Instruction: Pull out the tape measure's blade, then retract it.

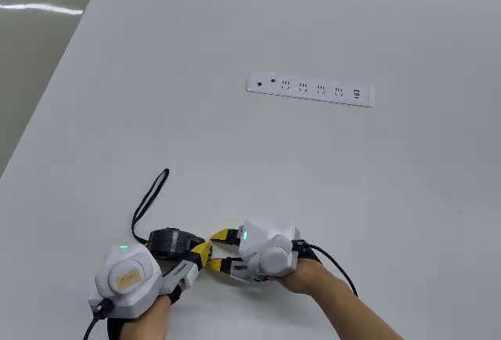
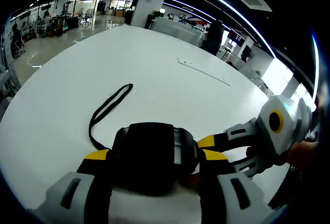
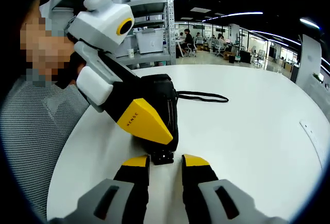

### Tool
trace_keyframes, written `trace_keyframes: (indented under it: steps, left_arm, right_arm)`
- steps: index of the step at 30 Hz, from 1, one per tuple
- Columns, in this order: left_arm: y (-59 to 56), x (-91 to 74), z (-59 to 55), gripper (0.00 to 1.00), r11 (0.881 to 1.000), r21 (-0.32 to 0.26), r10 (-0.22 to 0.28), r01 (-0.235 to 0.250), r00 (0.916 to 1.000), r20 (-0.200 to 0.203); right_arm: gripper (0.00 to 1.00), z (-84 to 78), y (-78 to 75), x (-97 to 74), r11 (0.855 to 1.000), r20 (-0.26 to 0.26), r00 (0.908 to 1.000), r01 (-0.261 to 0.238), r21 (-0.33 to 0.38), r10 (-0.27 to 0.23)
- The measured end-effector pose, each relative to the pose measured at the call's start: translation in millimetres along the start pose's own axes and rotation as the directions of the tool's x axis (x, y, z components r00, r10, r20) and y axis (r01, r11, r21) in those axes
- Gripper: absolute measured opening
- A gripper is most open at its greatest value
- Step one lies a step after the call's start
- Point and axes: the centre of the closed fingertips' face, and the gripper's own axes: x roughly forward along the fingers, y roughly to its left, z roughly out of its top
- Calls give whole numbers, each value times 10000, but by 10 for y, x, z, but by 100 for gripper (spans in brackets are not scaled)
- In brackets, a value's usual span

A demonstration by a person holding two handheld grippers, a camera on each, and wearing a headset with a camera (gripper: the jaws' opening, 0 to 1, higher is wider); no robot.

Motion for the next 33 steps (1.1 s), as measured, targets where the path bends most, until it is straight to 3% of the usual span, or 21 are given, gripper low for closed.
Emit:
trace_keyframes:
  steps: [14,17,25,30,33]
  left_arm:
    - [-47,-117,77,71,9865,1569,-503,468,9986,188]
    - [-68,-149,100,72,9763,2080,-674,601,9973,282]
    - [-50,-219,109,72,9583,2715,-996,896,9948,233]
    - [-42,-280,116,72,9253,3615,-1251,1141,9921,69]
    - [-37,-302,108,72,9153,3805,-1417,1323,9899,-32]
  right_arm:
    - [33,-7,38,-126,9994,-109,9996,248,253,-246]
    - [36,-7,52,-156,9989,-165,9993,330,337,-325]
    - [43,-1,78,-280,9953,-227,9974,698,668,-684]
    - [46,28,89,-383,9913,-176,9948,1018,838,-1007]
    - [49,40,101,-433,9874,-155,9927,1203,1031,-1193]
